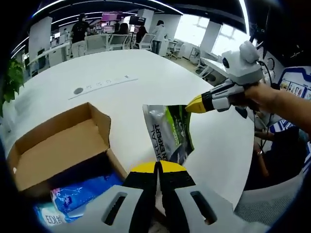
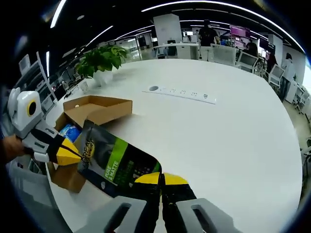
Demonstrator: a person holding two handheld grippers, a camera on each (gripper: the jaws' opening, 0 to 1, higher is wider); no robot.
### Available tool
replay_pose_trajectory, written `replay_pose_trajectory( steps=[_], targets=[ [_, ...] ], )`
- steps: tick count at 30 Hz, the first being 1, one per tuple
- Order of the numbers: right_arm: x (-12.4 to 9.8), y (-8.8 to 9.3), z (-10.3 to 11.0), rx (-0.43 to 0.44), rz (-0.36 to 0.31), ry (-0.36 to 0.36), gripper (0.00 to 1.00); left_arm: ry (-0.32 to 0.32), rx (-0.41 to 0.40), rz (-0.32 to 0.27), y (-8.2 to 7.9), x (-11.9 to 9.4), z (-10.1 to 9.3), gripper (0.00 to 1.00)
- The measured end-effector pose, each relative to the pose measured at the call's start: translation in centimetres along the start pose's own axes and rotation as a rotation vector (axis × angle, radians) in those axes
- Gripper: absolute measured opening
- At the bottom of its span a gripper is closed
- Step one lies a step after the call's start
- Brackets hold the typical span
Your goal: Operate the shoe box by opening the lid, removing the specified soft item, and placing it in the target area until the item is outside and the box remains undamaged.
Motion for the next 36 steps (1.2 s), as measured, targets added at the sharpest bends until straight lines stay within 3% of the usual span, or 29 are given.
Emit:
replay_pose_trajectory(
  steps=[20, 30, 36],
  targets=[
    [1.8, 1.0, -1.3, 0.003, -0.011, 0.000, 0.00, -0.039, 0.183, 0.083, -0.3, 2.0, 0.0, 0.00],
    [2.5, 1.1, -1.5, 0.014, -0.010, 0.005, 0.00, -0.075, 0.396, 0.154, 0.4, 3.0, -0.1, 0.00],
    [2.9, 1.3, -1.7, 0.032, -0.010, 0.012, 0.00, -0.088, 0.460, 0.184, 0.7, 3.6, -0.1, 0.00]
  ],
)
Point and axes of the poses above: the point that each gripper's makers call its tool centre point, and the gripper's own axes: x roughly forward along the fingers, z roughly to its left, y roughly out of its underside, the point moved 2 cm from there along -x, roughly backward along the fingers, and after that the axes turned 3 degrees about z, right-handed, at the moved point
